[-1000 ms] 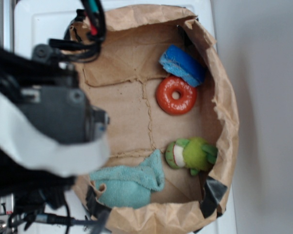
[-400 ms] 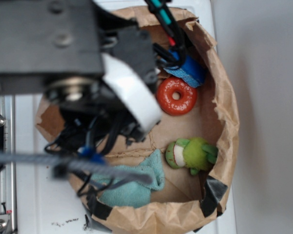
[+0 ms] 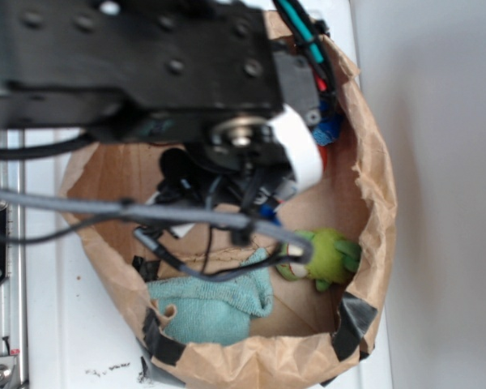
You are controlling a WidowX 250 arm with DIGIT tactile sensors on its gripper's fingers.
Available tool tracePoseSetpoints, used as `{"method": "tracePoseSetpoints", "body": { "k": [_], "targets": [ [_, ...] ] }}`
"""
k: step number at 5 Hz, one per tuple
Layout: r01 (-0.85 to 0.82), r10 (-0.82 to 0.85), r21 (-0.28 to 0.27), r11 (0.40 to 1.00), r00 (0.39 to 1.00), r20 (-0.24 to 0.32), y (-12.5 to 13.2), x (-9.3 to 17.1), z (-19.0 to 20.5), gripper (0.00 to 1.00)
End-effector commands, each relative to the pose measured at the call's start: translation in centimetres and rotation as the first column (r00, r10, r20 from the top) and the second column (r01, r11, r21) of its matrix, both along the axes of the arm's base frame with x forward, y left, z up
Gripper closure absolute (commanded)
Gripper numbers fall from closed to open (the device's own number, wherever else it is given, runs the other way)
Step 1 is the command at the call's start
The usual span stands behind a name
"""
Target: Grab the blue sponge.
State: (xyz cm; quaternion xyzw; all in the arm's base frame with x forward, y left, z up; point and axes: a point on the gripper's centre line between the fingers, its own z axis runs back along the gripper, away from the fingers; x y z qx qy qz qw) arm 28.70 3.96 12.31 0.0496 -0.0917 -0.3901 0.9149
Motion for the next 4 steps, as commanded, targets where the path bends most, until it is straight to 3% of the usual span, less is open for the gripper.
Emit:
{"method": "tracePoseSetpoints", "body": {
  "k": [1, 2, 3, 4],
  "targets": [
    [-0.007, 0.005, 0.052, 0.999, 0.999, 0.053, 1.4, 2.0, 0.0, 0.0],
    [0.002, -0.01, 0.085, 0.996, 0.996, 0.092, 2.7, 2.8, 0.1, 0.0],
    [0.026, -0.049, 0.172, 0.985, 0.989, 0.136, 3.9, 3.8, -0.2, 0.0],
    [0.039, -0.072, 0.212, 0.977, 0.986, 0.15, 4.7, 1.7, -0.3, 0.0]
  ]
}}
